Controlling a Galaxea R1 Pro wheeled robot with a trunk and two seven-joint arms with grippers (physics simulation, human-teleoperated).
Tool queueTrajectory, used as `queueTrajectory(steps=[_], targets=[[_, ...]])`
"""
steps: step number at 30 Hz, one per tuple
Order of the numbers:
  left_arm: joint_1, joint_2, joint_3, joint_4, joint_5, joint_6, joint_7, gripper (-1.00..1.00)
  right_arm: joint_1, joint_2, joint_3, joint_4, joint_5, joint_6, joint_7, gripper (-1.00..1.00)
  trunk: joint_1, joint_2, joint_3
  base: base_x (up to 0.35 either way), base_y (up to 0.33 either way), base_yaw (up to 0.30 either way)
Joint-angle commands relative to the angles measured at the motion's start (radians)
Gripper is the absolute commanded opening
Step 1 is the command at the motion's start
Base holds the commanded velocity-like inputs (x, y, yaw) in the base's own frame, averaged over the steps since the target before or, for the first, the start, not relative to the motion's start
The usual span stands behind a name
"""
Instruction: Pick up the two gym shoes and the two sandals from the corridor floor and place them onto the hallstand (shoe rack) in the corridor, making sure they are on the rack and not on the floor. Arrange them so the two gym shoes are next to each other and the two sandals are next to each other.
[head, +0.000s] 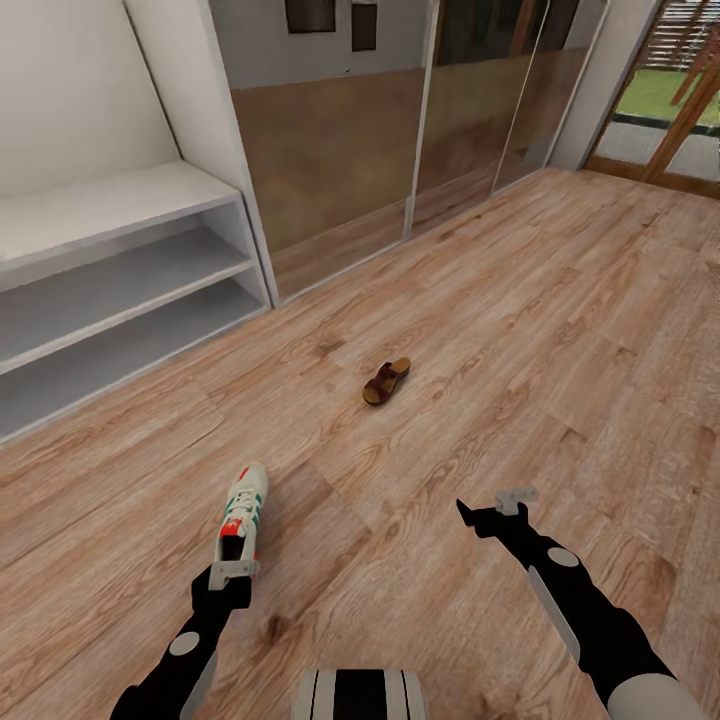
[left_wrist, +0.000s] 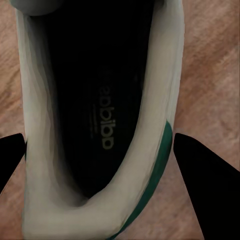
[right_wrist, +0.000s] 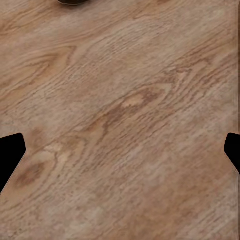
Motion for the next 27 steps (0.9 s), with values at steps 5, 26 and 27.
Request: queueTrajectory(steps=[5, 26, 27], targets=[[0.000, 0.002, 0.007, -0.019, -0.012, 0.003, 0.000, -1.00, 0.002, -0.001, 0.004, -0.016, 0.003, 0.002, 0.002, 1.00, -0.002, 0.001, 0.019, 0.000, 0.000, 0.000], [0.053, 0.034, 0.010, -0.037, -0.003, 0.000, 0.002, -1.00, 0.005, -0.013, -0.003, -0.026, 0.036, 0.000, -0.008, 1.00, -0.012, 0.006, 0.100, 0.000, 0.000, 0.000], [0.060, 0.034, 0.010, -0.037, -0.002, -0.001, 0.003, -1.00, 0.005, -0.013, -0.003, -0.025, 0.036, 0.000, -0.010, 1.00, -0.012, 0.006, 0.104, 0.000, 0.000, 0.000]])
